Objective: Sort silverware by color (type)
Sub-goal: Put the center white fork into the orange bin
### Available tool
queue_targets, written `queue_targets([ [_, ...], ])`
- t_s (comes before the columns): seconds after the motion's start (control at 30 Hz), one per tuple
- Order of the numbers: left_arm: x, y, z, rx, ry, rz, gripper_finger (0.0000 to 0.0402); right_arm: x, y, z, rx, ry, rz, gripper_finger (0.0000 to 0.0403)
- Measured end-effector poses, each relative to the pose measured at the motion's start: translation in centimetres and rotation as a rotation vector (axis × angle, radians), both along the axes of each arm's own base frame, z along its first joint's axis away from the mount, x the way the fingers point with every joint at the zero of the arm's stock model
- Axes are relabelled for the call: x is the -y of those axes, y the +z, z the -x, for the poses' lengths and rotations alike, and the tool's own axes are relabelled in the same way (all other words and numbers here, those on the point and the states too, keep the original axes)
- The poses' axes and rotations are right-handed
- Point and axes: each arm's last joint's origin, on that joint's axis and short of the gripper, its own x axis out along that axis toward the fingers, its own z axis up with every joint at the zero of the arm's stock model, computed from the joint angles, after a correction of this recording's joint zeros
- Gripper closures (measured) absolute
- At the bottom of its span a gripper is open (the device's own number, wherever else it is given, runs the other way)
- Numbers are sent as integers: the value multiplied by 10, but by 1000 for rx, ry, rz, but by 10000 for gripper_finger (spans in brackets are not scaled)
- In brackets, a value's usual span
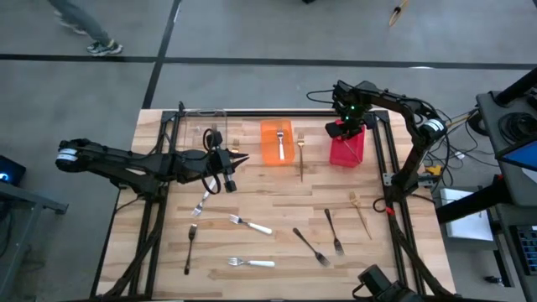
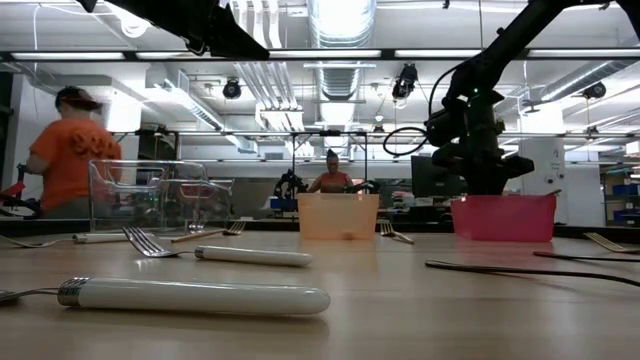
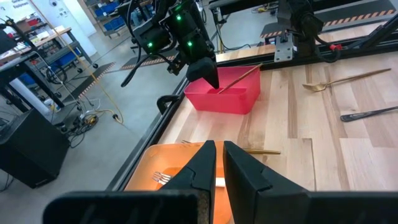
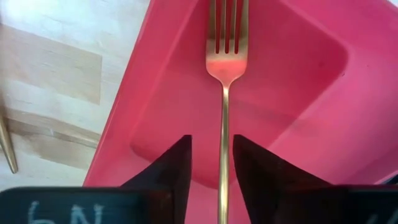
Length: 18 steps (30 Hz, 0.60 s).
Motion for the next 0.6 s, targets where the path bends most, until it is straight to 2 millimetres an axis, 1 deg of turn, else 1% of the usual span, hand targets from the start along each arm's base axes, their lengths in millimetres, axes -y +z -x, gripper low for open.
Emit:
queue_targets([
  [0.17,0,0,0,0,0,0,388,0,1,0,-1,0,-1,282],
  [0.27,0,0,0,0,0,0,388,2,5,-1,8,4,10,280],
  [0.47,0,0,0,0,0,0,388,6,21,-4,38,12,53,286],
  [0.6,0,0,0,0,0,0,388,3,36,-4,68,30,96,292],
])
